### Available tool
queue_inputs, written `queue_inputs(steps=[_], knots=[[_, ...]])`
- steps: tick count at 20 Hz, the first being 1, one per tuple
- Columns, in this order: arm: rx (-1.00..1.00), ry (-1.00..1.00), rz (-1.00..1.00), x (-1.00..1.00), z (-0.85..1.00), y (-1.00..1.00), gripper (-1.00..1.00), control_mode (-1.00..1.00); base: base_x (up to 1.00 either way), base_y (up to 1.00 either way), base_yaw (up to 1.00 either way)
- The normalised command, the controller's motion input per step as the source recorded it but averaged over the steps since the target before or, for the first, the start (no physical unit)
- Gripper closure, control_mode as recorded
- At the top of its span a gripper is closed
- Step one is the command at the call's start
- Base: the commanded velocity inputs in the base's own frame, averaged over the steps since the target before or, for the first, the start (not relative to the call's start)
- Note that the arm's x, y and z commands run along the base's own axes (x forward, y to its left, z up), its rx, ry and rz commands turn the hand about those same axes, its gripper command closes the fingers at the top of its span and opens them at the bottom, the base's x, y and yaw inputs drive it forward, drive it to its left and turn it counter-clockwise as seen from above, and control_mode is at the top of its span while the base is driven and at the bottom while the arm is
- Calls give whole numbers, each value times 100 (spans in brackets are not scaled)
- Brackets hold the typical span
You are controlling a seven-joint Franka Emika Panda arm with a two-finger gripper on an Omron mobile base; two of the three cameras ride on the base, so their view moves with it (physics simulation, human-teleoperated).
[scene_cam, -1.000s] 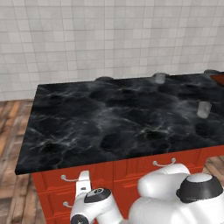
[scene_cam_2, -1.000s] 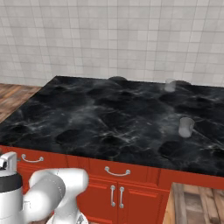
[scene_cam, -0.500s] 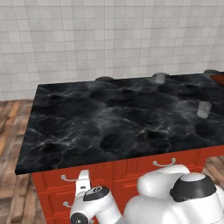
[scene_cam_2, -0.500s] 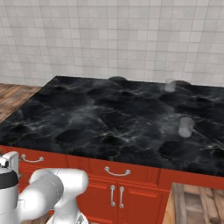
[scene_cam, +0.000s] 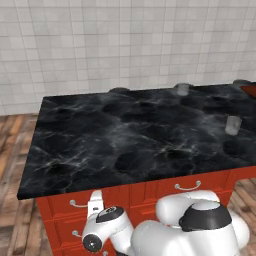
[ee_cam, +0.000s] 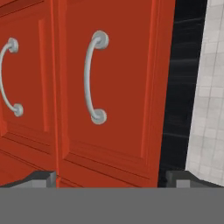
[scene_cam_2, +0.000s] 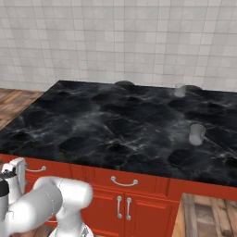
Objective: Take the tongs from the drawer on the left and place them on the dining counter next to the tray containing the hot dog.
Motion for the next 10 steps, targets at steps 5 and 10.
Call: queue_inputs(steps=[5, 10], knots=[[-1, 0, 0, 15, -27, 15, -100, -100, 0, 0, 0], [-2, 0, 0, 8, -29, 19, -100, -100, 0, 0, 0]])
